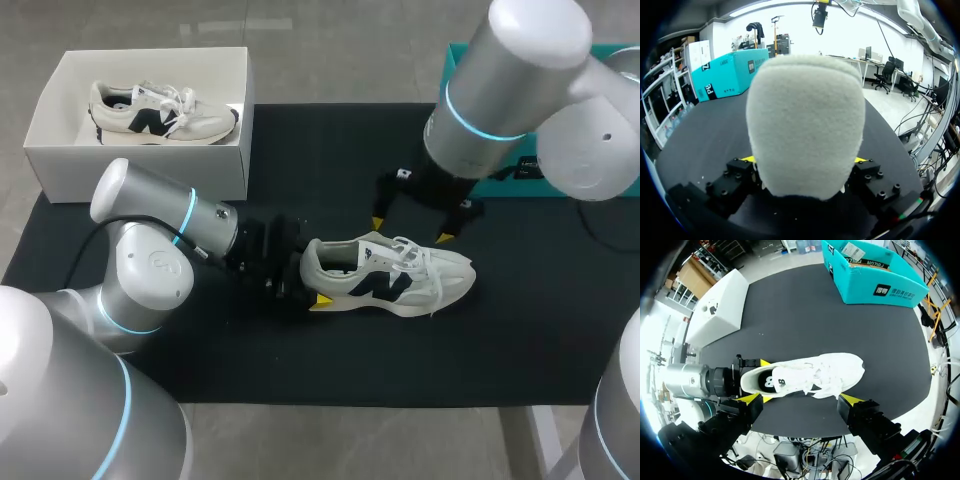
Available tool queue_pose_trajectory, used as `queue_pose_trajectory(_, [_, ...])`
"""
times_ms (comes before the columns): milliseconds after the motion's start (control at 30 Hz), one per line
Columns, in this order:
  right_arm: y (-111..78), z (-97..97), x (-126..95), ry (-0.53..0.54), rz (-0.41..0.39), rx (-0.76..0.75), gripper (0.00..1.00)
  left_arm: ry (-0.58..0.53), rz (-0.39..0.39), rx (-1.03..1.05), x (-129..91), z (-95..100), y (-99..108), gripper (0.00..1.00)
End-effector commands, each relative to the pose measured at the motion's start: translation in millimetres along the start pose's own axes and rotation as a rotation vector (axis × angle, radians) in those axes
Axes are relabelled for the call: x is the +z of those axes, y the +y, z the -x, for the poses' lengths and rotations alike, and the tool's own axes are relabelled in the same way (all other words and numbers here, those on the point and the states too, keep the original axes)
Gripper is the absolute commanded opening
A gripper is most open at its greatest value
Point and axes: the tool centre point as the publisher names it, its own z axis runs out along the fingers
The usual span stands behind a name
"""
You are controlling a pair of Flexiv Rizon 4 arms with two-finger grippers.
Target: Take the shoe out of the shoebox, open the shoe tongue, remove and reinsert the insole, then place the shoe into the shoebox
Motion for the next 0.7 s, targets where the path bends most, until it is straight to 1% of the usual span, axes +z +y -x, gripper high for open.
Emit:
queue_pose_trajectory(33, [1.4, -14.1, 15.9, -0.051, -0.029, -0.023, 1.00, -0.001, 0.001, 0.001, 0.1, 0.0, 1.7, 0.00])
queue_pose_trajectory(133, [0.4, -17.6, 25.3, -0.067, -0.040, -0.035, 1.00, -0.001, 0.001, 0.001, 0.1, 0.0, 1.7, 0.00])
queue_pose_trajectory(333, [0.8, -29.4, 50.8, -0.139, -0.078, -0.088, 1.00, -0.001, 0.001, 0.001, 0.1, 0.0, 1.7, 0.00])
queue_pose_trajectory(400, [0.0, -32.5, 57.8, -0.179, -0.091, -0.104, 1.00, -0.001, 0.001, 0.001, 0.1, 0.0, 1.7, 0.00])
queue_pose_trajectory(567, [0.5, -34.6, 73.2, -0.231, -0.100, -0.126, 1.00, -0.001, 0.001, 0.001, 0.1, 0.0, 1.7, 0.00])
queue_pose_trajectory(700, [-0.6, -38.2, 83.4, -0.273, -0.133, -0.154, 1.00, -0.001, 0.001, 0.001, 0.1, 0.0, 1.7, 0.00])
